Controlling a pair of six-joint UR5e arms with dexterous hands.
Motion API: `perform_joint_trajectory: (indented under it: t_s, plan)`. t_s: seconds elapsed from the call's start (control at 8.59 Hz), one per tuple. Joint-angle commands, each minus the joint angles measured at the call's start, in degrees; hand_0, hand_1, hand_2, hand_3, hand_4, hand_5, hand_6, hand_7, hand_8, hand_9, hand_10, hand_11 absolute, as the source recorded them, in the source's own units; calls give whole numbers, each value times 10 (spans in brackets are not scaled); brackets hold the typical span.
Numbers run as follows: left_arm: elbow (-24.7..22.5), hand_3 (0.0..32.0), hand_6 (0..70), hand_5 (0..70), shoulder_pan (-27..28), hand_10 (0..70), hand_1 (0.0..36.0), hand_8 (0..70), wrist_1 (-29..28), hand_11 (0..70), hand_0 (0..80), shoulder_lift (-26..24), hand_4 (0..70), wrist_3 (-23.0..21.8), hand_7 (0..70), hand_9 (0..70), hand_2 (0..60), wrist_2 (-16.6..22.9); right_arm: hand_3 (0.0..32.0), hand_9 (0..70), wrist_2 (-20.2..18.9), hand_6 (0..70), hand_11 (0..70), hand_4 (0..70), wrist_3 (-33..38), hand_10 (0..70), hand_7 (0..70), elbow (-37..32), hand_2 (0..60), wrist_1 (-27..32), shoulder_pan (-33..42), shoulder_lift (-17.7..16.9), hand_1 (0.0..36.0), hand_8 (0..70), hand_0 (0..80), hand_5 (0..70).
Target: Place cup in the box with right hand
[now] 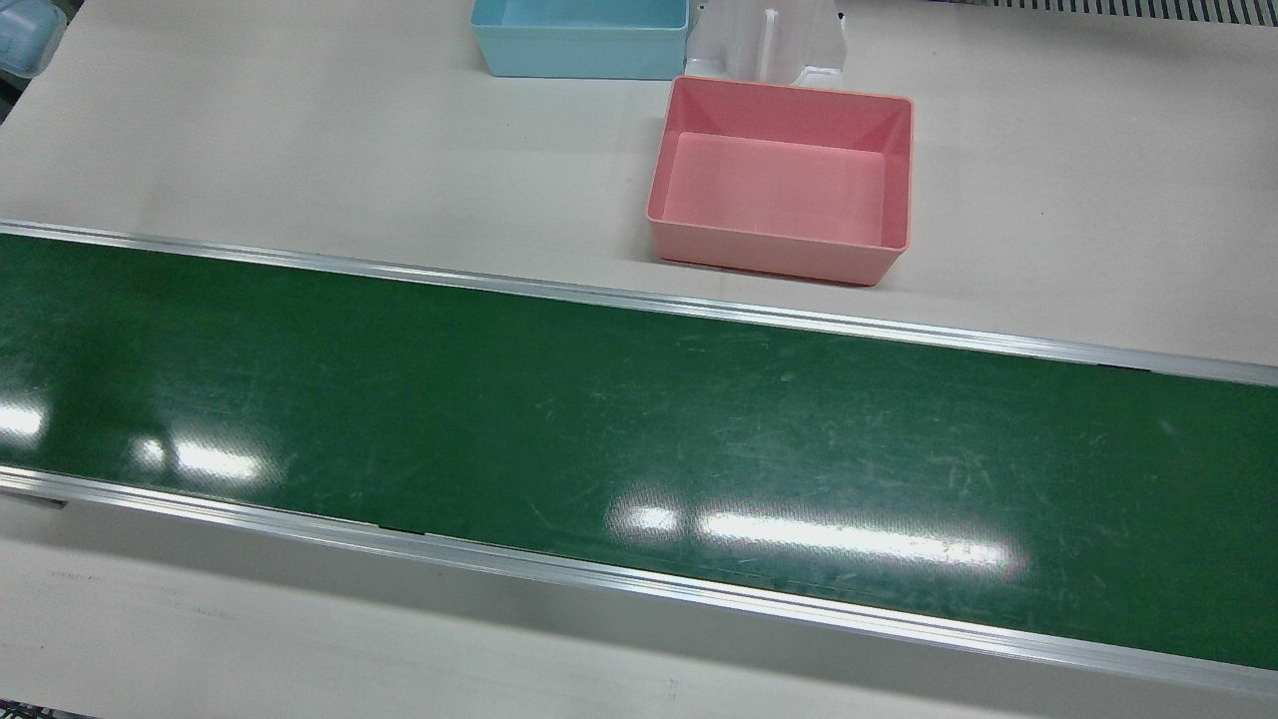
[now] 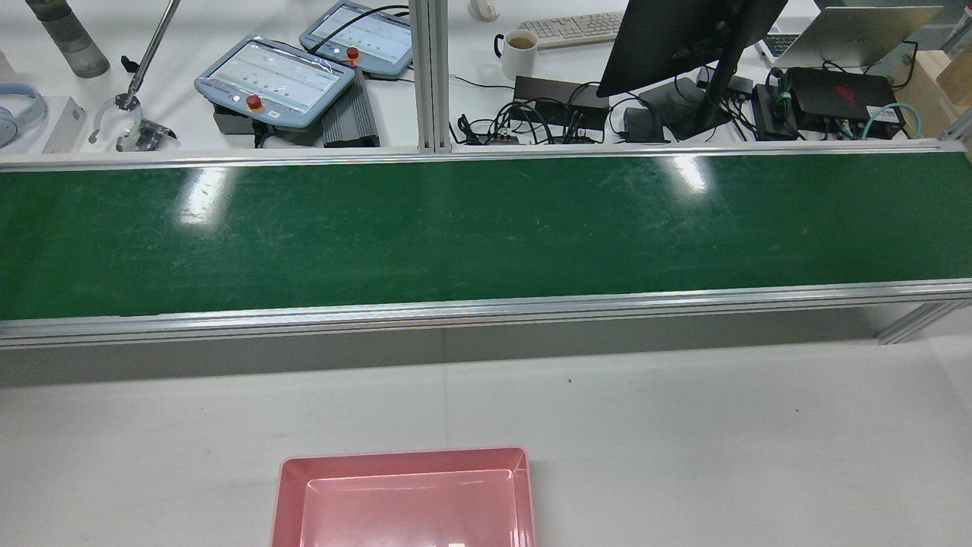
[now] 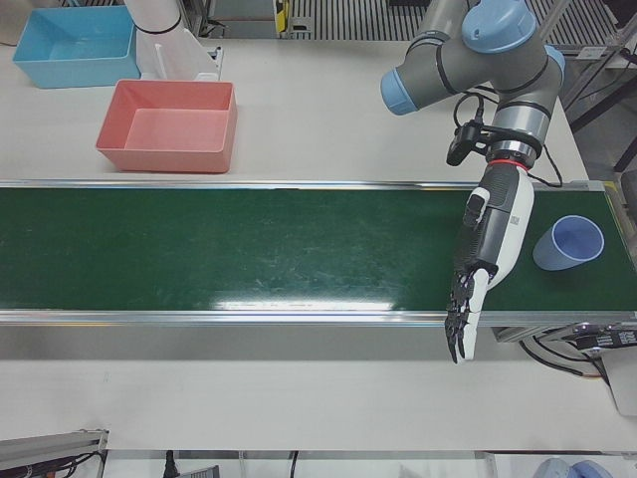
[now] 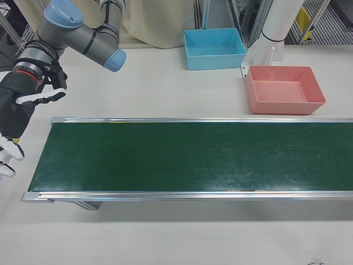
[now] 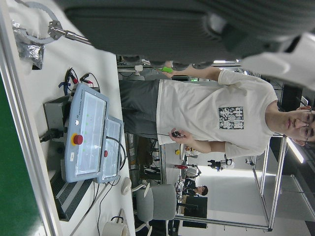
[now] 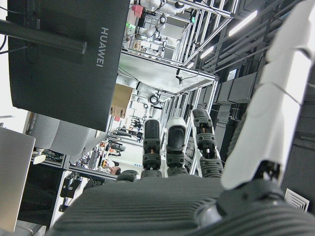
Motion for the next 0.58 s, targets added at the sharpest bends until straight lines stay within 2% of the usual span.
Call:
perform_joint_trajectory:
  t_s: [0.0,0.12,0.23,0.35,0.47]
  plan:
    - [0,0,0,0,0,0,0,0,0,0,0,0,0,0,0,0,0,0,0,254,34,128,14,6,-27,0,565,37,458,-56,-49,-7,236,115,461,57]
    - [-1,0,0,0,0,0,0,0,0,0,0,0,0,0,0,0,0,0,0,249,74,122,16,0,-23,1,535,38,434,-50,-88,-7,212,114,438,53]
    - [0,0,0,0,0,0,0,0,0,0,0,0,0,0,0,0,0,0,0,247,106,119,16,73,-23,1,525,54,161,-48,-126,-7,116,114,455,48]
    - [0,0,0,0,0,0,0,0,-1,0,0,0,0,-1,0,0,0,0,0,247,143,118,17,121,-23,3,525,76,0,-48,-168,-6,48,113,473,43]
    - [0,0,0,0,0,0,0,0,0,0,0,0,0,0,0,0,0,0,0,245,169,118,13,127,-23,1,529,96,0,-50,-196,-7,35,111,470,40]
